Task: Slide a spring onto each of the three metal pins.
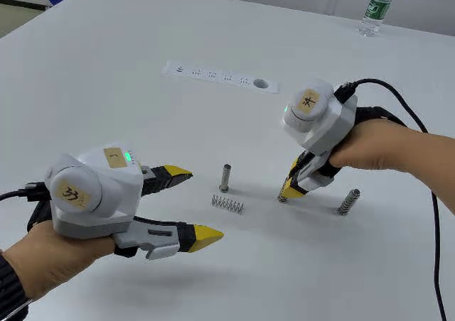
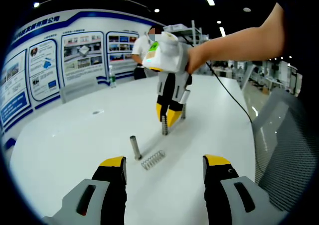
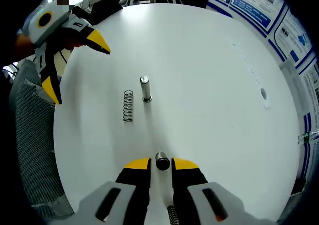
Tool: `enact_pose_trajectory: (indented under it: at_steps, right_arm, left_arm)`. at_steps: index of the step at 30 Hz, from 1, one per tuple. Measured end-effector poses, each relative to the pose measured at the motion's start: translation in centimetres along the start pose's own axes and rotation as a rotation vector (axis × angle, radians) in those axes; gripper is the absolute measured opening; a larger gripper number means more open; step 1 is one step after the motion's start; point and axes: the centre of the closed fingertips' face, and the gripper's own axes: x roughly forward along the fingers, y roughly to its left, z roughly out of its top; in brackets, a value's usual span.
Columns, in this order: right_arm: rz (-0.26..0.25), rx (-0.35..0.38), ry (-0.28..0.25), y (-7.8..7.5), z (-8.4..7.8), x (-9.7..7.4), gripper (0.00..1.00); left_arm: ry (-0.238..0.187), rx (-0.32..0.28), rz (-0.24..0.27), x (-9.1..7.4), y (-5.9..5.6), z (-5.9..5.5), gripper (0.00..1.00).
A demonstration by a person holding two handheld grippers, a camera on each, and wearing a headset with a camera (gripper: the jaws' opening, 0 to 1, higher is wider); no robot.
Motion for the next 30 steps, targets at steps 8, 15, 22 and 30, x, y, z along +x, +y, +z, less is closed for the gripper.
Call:
enact_pose_trajectory:
  at_steps: [8, 15, 22, 30]
  right_arm:
    - [-0.052, -0.057, -0.059, -0.1, 1.8, -2.1, 0.21]
    - [-0.021, -0.083, -0.116, 1.8, 4.5, -2.2, 0.21]
    - [0.024, -0.096, -0.119, 3.8, 5.7, 0.0, 0.20]
    - [0.064, -0.065, -0.102, 4.7, 5.5, 3.1, 0.18]
  left_arm:
    - [-0.001, 0.002, -0.002, 0.0, -0.1, 0.1, 0.63]
    - [0.004, 0.004, -0.001, 0.0, -0.1, 0.0, 0.63]
    - [0.006, 0.003, 0.005, -0.2, 0.0, -0.2, 0.63]
    - [0.010, -0.002, 0.007, -0.2, -0.1, -0.4, 0.63]
